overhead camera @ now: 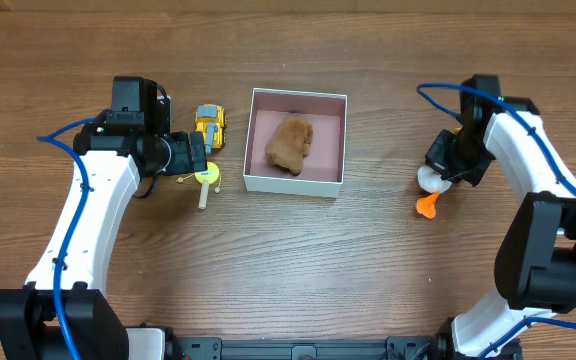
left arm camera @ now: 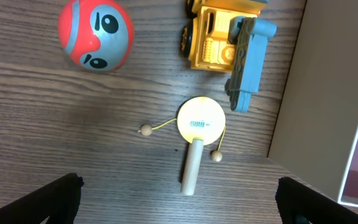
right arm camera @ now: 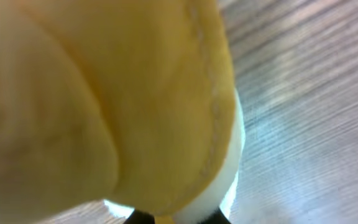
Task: Pack container
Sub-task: 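Grasp the white plush duck with the right gripper, then place the duck into the box beside the bear, release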
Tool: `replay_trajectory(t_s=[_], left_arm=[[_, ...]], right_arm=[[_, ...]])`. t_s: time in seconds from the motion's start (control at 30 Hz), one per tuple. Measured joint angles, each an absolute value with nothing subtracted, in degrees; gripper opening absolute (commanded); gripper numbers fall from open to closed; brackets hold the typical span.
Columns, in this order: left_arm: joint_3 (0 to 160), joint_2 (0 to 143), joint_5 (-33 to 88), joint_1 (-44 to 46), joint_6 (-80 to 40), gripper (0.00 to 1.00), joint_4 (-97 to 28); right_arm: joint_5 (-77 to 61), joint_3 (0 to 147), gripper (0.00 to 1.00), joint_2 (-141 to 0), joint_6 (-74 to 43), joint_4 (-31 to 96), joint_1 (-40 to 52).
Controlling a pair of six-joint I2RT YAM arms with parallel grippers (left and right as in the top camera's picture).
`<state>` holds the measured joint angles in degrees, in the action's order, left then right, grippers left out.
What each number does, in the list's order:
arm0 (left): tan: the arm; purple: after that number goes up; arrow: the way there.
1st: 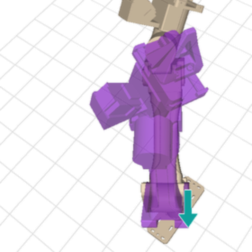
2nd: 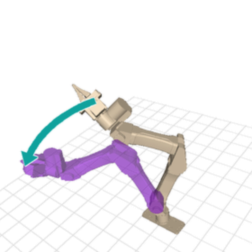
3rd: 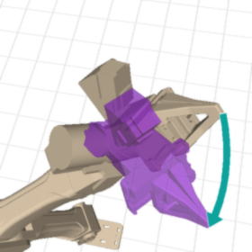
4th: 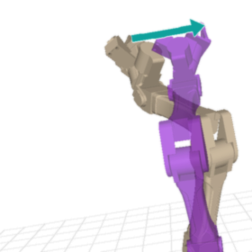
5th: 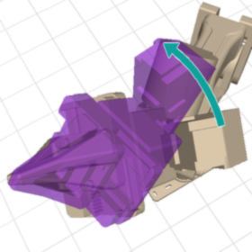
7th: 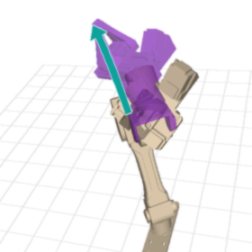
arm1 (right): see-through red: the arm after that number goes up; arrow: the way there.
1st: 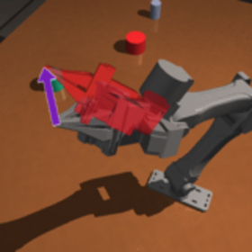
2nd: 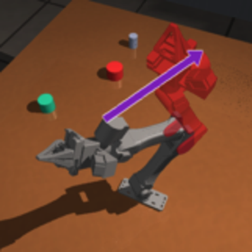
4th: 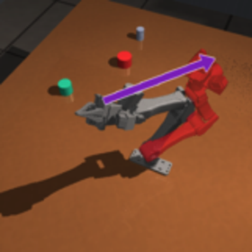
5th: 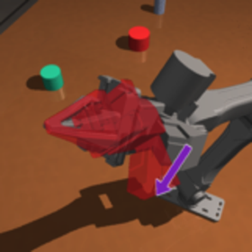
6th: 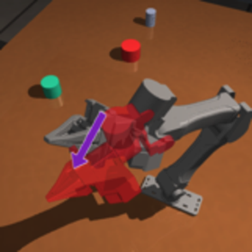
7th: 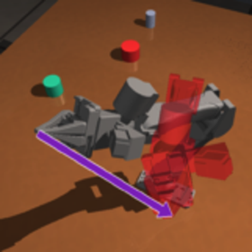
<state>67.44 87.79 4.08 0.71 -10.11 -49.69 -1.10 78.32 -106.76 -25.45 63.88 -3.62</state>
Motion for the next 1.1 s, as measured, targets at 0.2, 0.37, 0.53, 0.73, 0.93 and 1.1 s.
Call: replay_trajectory(t_s=[0.2,0.37,0.53,0.73,0.93,1.1], left_arm=[[67.44,87.79,4.08,0.71,-10.11,1.0,-49.71],[67.44,87.79,4.08,0.71,-10.11,1.0,-49.69],[67.44,87.79,4.08,0.71,-10.11,1.0,-49.71],[67.44,87.79,4.08,0.71,-10.11,1.0,-49.71],[67.44,87.79,4.08,0.71,-10.11,1.0,-49.71],[67.44,87.79,4.08,0.71,-10.11,1.0,-49.71]], right_arm=[[-6.22,89.19,0.04,-99.18,-25.45,66.76,8.19],[-6.98,90.63,0.08,-94.8,-25.39,60.03,22.46],[-2.37,90.59,0.21,-99.85,-25.28,56.47,29.63],[5.1,90.39,0.3,-109.65,-22.92,53.89,29.61],[6.68,90.26,0.47,-114.08,-19.42,53.91,29.61],[6.2,90.26,0.74,-114.3,-17.34,55.05,29.65]])
